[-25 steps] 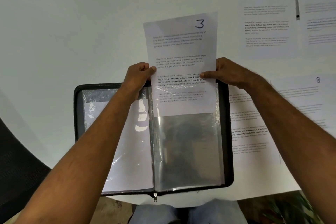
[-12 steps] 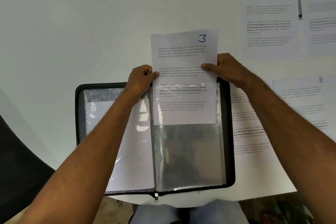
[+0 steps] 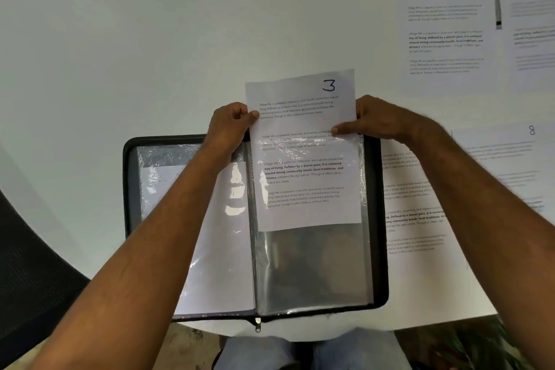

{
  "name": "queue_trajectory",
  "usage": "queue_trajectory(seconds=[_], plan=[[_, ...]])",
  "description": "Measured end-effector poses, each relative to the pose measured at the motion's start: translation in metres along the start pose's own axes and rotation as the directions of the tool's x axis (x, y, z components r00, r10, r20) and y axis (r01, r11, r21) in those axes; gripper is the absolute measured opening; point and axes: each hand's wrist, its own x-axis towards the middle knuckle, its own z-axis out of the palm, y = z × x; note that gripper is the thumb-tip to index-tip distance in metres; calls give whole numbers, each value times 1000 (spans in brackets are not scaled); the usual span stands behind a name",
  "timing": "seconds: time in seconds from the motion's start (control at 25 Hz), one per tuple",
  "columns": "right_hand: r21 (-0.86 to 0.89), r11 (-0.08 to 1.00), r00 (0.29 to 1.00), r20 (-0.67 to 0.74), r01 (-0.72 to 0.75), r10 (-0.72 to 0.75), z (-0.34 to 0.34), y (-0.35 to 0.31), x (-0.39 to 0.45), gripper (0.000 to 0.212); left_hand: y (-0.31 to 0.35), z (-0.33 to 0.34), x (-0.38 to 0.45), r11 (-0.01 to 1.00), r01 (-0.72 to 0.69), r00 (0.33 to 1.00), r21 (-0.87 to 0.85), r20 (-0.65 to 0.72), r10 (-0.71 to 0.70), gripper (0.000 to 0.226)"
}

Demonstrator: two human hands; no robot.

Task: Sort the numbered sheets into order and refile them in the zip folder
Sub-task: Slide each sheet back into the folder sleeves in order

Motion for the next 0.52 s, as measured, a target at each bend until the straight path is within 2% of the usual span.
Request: queue_trajectory(seconds=[0.16, 0.24, 0.32, 0.52], plan=[[249, 965, 974, -225, 77, -20, 3, -6, 2, 31, -6, -5, 2, 995, 18, 997, 100, 69, -25, 32], [290, 952, 963, -270, 101, -20, 3, -6, 5, 29, -5, -9, 2, 990, 26, 993, 140, 109, -41, 27], [230, 968, 966, -255, 99, -39, 1, -5, 7, 30, -2, -10, 1, 989, 8, 992, 147, 123, -26, 18], [55, 996, 986, -157, 74, -64, -8, -5, 8, 17, -6, -10, 7, 1000, -11, 995, -26, 95, 13, 5]])
